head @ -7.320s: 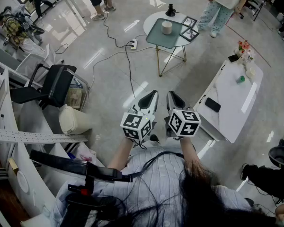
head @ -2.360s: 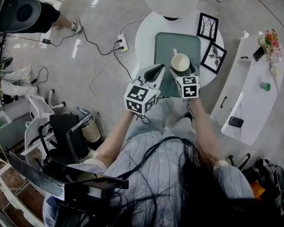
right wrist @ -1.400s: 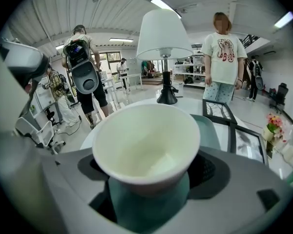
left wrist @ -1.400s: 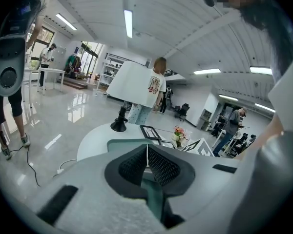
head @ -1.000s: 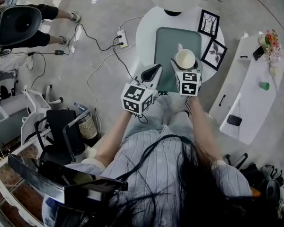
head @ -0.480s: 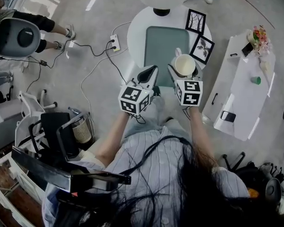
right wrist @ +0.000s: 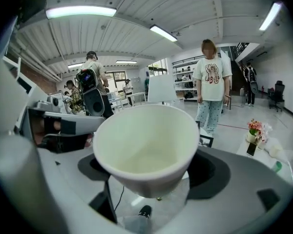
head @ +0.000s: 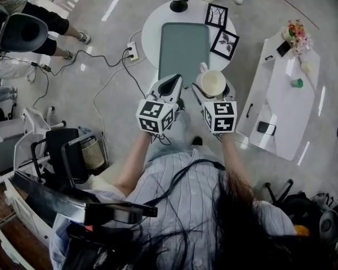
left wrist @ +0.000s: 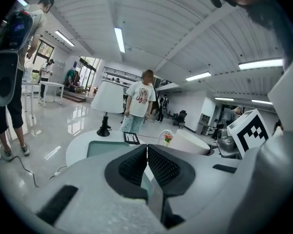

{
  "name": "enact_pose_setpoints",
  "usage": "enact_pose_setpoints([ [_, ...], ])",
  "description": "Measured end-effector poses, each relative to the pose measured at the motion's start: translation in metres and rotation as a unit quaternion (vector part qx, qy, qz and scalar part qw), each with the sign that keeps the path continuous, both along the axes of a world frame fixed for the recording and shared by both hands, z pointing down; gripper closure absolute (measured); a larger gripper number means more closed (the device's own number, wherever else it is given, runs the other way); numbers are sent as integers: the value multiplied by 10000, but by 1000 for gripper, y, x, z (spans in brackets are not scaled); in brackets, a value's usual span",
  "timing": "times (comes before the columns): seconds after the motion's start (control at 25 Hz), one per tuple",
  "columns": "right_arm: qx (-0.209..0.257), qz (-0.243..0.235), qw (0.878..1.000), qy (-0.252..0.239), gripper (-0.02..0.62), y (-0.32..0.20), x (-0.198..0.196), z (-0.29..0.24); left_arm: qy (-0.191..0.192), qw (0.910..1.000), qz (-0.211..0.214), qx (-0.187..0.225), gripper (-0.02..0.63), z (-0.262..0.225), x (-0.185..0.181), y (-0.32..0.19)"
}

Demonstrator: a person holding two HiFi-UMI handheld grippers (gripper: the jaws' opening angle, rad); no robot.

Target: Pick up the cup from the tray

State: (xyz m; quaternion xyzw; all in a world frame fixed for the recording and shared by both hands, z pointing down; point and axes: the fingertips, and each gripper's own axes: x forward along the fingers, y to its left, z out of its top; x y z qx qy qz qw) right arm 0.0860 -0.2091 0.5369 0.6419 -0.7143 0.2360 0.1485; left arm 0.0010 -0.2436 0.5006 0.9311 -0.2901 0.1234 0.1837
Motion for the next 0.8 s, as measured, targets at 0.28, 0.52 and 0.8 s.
enact_pose_setpoints([
  [0.28, 154, -262, 9995, -72, 169, 76, -12, -11, -242, 9987, -226, 389, 591, -13, -14, 66],
  [0.52, 254, -517, 9983, -85, 169, 131, -24, -16, -876, 9877, 190, 1279, 591, -31, -9, 140],
  [0.8, 271, -623, 9975, -176, 169, 172, -38, -21, -726, 9912, 299, 1066, 591, -33, -7, 198],
])
